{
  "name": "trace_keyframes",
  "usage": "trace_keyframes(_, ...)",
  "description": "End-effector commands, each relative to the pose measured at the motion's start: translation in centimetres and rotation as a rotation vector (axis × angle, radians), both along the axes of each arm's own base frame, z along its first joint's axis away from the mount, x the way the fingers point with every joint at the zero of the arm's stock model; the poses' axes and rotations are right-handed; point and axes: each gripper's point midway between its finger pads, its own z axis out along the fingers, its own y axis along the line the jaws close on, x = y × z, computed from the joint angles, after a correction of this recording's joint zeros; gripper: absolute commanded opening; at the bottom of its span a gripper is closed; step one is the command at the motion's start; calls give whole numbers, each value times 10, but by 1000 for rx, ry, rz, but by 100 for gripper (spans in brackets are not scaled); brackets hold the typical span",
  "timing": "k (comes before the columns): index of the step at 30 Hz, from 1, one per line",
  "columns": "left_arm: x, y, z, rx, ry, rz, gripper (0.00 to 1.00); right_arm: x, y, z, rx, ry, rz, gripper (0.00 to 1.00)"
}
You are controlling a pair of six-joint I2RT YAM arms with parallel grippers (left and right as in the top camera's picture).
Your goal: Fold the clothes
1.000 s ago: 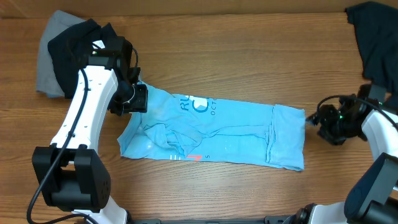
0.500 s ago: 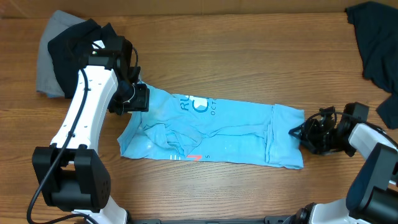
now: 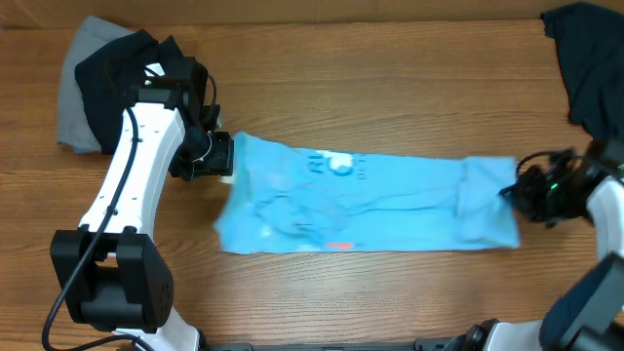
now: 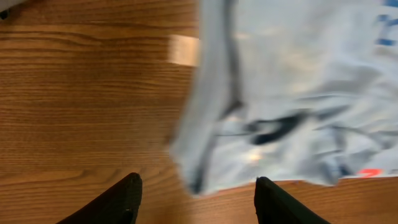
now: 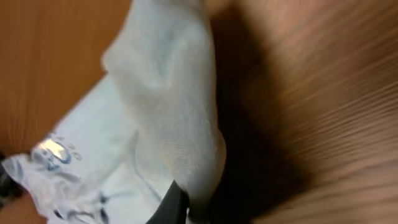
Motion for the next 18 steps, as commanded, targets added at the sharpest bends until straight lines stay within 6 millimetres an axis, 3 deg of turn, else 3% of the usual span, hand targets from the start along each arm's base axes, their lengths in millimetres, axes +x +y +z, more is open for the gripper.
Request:
trace_keyframes(1, 4, 1, 8, -8, -27, -20, 61, 10, -15, 33, -126, -44, -11, 4)
trace_keyframes(7, 4, 1, 8, -9, -27, -20, 60, 9, 6, 28, -225, 38, 63, 4)
trace_keyframes(18, 4, -4, 8, -35, -24, -20, 60, 18, 91, 19, -482, 94, 230, 4)
